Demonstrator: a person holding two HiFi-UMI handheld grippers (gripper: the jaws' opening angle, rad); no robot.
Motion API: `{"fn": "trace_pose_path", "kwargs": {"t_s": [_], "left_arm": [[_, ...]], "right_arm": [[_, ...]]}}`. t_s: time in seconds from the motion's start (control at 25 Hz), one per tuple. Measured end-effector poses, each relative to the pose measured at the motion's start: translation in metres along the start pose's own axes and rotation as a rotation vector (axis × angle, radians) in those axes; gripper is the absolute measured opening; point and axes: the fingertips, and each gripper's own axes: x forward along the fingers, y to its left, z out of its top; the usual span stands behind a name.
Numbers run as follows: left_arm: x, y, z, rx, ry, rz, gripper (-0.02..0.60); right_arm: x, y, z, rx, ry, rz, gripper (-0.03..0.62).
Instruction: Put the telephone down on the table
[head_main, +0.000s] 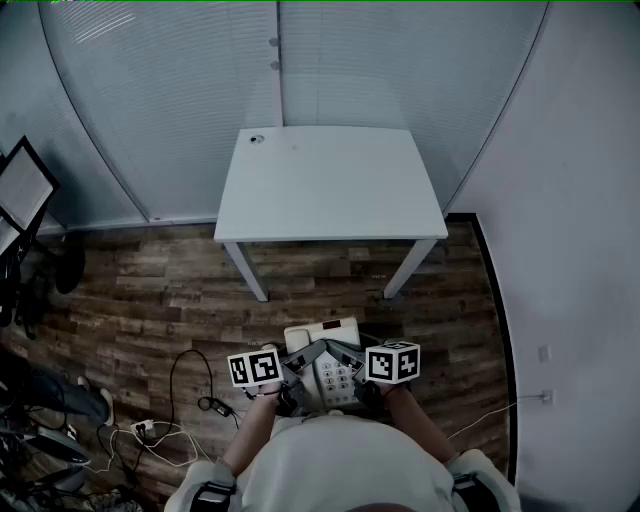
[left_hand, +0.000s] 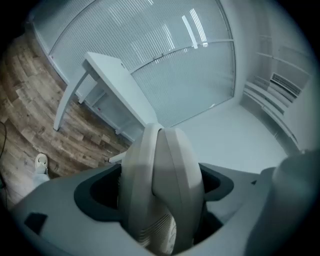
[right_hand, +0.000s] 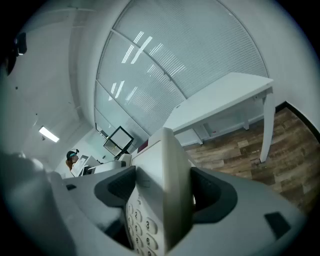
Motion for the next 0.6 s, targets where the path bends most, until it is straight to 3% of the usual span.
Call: {"fn": "trace_pose_path", "kwargs": {"t_s": [0.28, 0.6], "left_arm": [[-0.009, -0.015, -0.061, 0.021, 0.048, -0.006, 0.445], [-0.023, -0.041, -0.064, 0.095, 0.05, -0.034, 0.445]], "right_arm": [[-0.044, 0.001, -0.05, 0.033, -0.035, -0.012, 0.341], [-0.066, 0.022, -0.047, 0.004, -0.108, -0.009, 0.341]]}}
